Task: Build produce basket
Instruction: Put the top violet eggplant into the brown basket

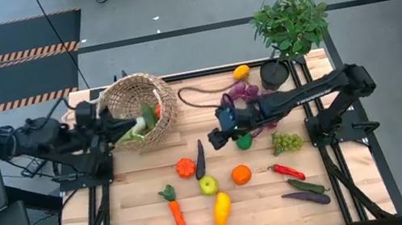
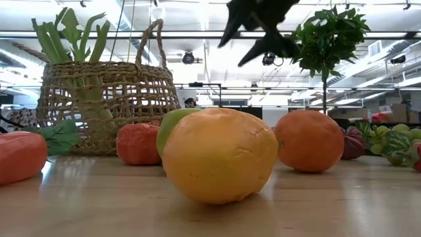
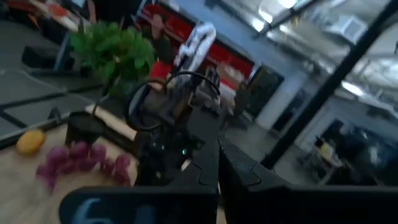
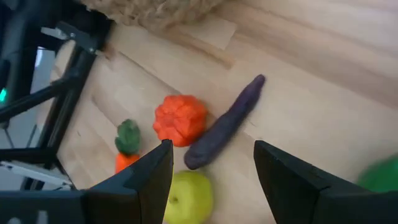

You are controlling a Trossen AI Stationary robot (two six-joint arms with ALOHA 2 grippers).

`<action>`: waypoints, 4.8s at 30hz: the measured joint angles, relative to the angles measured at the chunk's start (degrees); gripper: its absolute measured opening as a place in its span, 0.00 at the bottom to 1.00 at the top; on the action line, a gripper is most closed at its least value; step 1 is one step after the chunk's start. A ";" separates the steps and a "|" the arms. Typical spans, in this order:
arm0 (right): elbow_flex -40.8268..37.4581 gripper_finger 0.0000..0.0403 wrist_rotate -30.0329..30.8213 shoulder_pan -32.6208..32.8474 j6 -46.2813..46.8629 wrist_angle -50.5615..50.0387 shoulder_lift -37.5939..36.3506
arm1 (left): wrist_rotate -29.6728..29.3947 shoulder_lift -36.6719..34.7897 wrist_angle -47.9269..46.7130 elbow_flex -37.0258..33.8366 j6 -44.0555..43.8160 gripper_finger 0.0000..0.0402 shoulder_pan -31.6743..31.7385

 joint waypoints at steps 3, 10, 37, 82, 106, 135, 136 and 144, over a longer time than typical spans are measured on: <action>-0.20 0.58 -0.94 0.00 1.54 5.21 3.97 | -0.21 -3.61 -4.91 0.00 -1.56 0.01 -0.81; 3.26 0.68 -3.58 0.00 4.10 8.98 14.21 | 0.27 -7.79 -5.93 0.07 -0.83 0.03 -2.07; 10.47 0.77 -8.25 -1.23 4.70 -0.65 28.28 | 2.83 -7.94 -5.92 0.04 -0.24 0.18 -2.47; 7.24 0.49 -9.05 -1.64 12.50 8.81 28.45 | 8.35 -4.93 -5.95 0.02 -8.57 0.13 -2.45; 6.96 0.52 -1.93 0.39 21.19 8.22 28.62 | 14.86 -4.93 -5.97 0.02 -7.78 0.11 -2.45; 5.29 0.34 6.01 -3.77 -7.52 15.27 -1.53 | 4.09 -4.99 6.08 0.02 6.02 0.10 -2.43; 5.29 0.34 6.96 -4.10 -8.70 16.58 -2.49 | 2.97 -4.96 7.55 0.03 8.14 0.10 -2.43; 5.31 0.34 10.39 -9.14 -16.22 31.66 -4.50 | -6.52 -5.06 10.86 0.04 19.91 0.22 -2.43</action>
